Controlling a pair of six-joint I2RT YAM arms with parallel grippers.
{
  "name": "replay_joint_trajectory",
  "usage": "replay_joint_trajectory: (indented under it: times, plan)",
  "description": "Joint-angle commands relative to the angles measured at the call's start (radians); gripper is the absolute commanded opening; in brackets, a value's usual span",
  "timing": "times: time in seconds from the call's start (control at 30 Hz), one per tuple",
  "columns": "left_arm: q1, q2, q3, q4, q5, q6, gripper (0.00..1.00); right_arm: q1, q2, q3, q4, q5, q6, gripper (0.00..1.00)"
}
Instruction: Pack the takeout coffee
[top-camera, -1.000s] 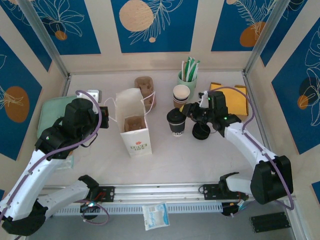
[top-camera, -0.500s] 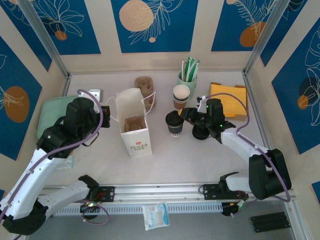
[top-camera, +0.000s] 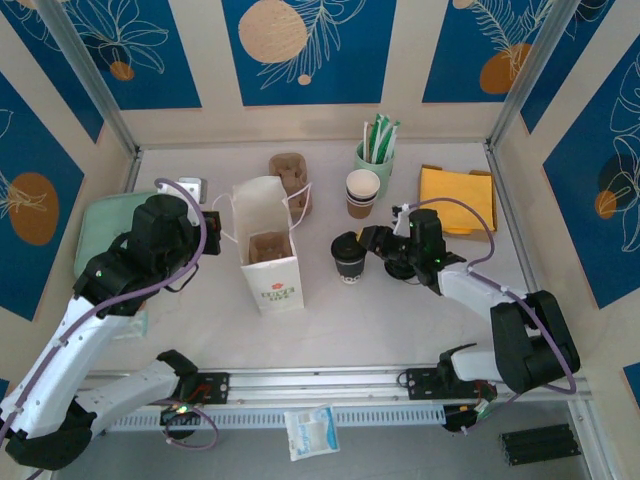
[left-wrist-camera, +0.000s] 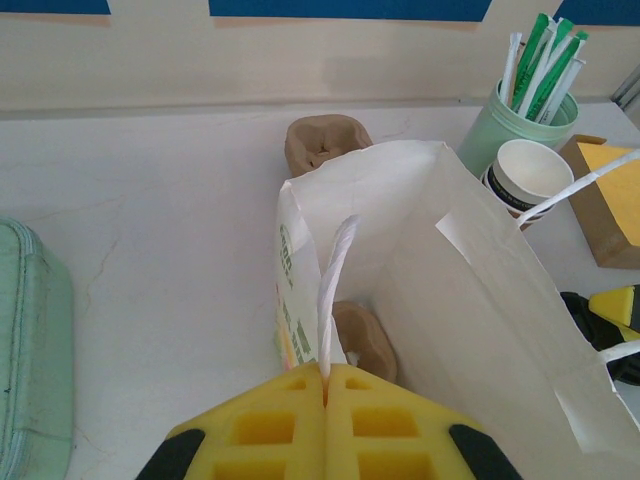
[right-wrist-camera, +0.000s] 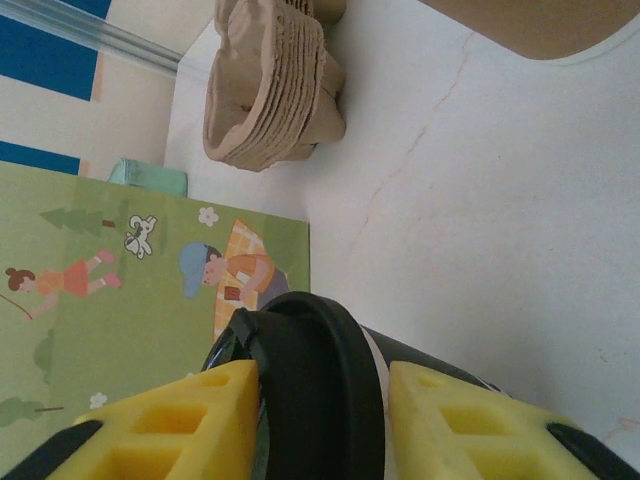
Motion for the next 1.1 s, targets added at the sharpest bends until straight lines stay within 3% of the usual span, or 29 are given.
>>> replay_joint_trajectory:
  times: [0.0,0.1,0.3,0.5,0.7,0.83,1.07]
  plan:
    - [0.0,-0.005,-0.004,0.019,0.017,0.001,0.0,0.004,-0.027,-0.011,-0.028,0.024,-0.008,0.45]
    - [0.0,-0.008,-0.005,0.021,0.019,0.0,0.0,0.003,-0.045,-0.016,-0.061,0.032,-0.016,0.49]
    - [0.0,-0.007,-0.006,0.022,0.023,0.0,0.0,0.005,-0.128,0.01,-0.186,0.058,-0.034,0.68]
    - [0.0,-0.003,-0.002,0.028,0.036,0.004,0.0,0.009,-0.175,0.21,-0.577,0.102,-0.121,0.74]
    - [0.0,0.005,0.002,0.032,0.052,0.011,0.0,0.052,-0.006,0.577,-1.063,0.132,-0.284,0.78]
    - [0.001,0.004,0.003,0.036,0.056,0.014,0.0,0.152,0.154,0.828,-1.328,0.26,-0.409,0.81]
    - [0.0,-0.005,-0.002,0.04,0.063,0.018,0.0,0.293,0.389,1.063,-1.562,0.478,-0.501,0.85]
